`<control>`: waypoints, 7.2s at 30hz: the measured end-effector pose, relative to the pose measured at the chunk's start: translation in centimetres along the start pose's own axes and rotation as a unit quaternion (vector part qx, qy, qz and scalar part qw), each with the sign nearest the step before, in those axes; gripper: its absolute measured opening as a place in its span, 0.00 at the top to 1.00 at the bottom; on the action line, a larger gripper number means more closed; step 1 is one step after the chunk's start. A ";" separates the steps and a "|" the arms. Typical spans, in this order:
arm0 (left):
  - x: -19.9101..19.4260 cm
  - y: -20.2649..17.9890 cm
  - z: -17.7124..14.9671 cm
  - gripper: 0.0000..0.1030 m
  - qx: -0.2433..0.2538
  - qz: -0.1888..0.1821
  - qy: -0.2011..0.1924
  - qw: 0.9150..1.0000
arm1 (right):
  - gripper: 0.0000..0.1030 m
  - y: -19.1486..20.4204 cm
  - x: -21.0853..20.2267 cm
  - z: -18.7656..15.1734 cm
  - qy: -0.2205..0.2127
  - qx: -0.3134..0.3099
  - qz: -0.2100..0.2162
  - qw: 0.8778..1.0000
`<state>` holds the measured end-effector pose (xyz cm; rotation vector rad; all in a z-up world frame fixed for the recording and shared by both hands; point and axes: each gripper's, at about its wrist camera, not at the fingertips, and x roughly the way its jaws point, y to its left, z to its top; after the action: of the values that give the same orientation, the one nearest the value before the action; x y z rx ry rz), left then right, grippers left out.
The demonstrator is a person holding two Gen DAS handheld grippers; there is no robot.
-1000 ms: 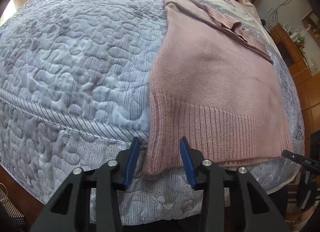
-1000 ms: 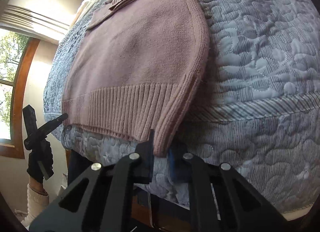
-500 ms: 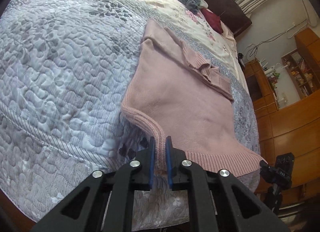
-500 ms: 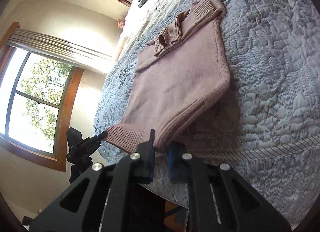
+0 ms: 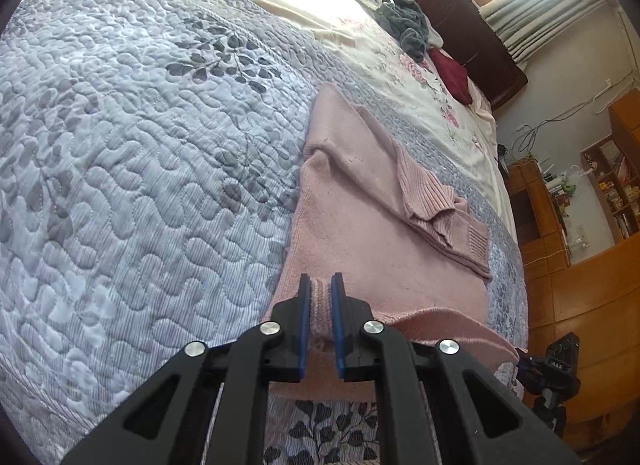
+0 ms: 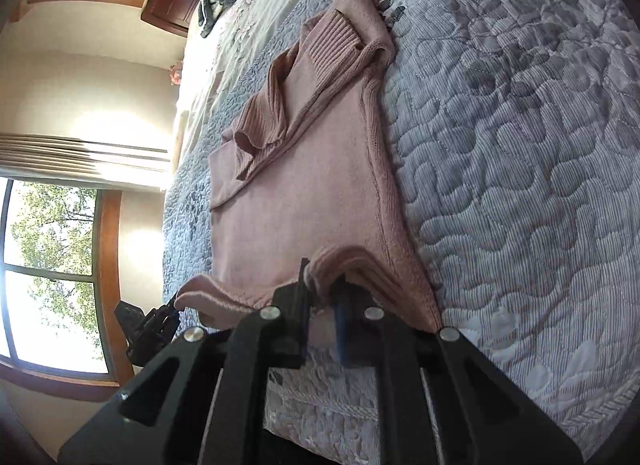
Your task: Fold small clothes
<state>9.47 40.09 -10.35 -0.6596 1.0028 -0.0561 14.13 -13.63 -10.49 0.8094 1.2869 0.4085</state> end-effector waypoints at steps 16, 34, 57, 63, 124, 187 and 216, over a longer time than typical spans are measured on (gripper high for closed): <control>1.3 -0.2 1.7 0.56 0.064 0.008 0.011 0.998 | 0.54 -0.9 -0.8 1.3 -0.015 -0.031 -0.047 0.998; 7.3 -4.2 -0.5 0.83 0.220 0.112 0.056 0.967 | 0.50 4.7 2.4 -0.8 -0.009 -0.220 -0.183 0.958; 4.1 -5.8 -1.6 0.88 0.232 0.061 -0.001 0.971 | 0.93 5.9 1.7 -0.7 -0.027 -0.249 -0.169 0.953; 1.2 -8.3 -0.1 0.89 0.240 0.033 -0.056 0.969 | 0.94 8.2 -0.7 0.2 -0.055 -0.253 -0.136 0.956; 14.2 -7.4 4.0 0.61 0.196 0.109 0.031 0.974 | 0.94 3.9 5.6 5.9 0.012 -0.182 -0.202 0.962; 16.5 -10.9 8.6 0.50 0.177 0.039 0.044 0.982 | 0.79 8.1 8.0 17.2 -0.005 -0.124 -0.028 0.992; 17.0 -14.3 10.3 0.45 0.057 -0.138 0.067 0.987 | 0.42 18.1 13.7 14.0 0.067 -0.199 -0.022 0.977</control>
<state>30.64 27.89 -11.96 -0.6918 1.0229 -0.4026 33.95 3.59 -5.84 0.4188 1.2885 0.6688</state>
